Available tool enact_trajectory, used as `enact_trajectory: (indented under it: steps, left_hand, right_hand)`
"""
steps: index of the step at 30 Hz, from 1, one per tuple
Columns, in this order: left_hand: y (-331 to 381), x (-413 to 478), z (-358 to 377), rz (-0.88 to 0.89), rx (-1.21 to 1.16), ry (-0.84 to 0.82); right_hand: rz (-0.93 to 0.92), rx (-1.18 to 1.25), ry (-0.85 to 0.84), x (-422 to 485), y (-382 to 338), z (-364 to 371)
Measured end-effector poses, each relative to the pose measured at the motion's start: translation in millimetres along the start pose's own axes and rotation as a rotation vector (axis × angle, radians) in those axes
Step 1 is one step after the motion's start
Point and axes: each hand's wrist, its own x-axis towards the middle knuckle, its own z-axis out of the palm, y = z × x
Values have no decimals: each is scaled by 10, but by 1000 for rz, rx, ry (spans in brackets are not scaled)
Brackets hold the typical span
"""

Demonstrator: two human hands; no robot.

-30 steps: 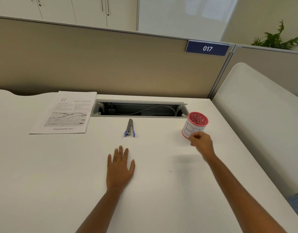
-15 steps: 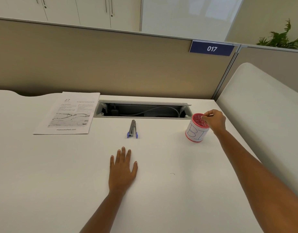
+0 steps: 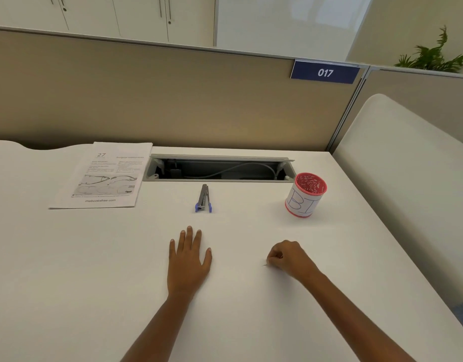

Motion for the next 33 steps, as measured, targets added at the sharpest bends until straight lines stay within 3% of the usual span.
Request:
enact_trajectory:
  steps: [9, 20, 27, 33]
  left_hand:
    - [8, -6, -13, -4, 16, 0]
    - [4, -6, 14, -11, -19, 14]
    - [-1, -5, 25, -16, -42, 6]
    - [7, -18, 29, -19, -65, -2]
  right_hand:
    - [47, -175, 118, -65, -81, 243]
    - [-16, -465, 106, -78, -210, 295]
    - [-15, -111, 110, -92, -35, 213]
    - [-90, -207, 151, -122, -15, 307]
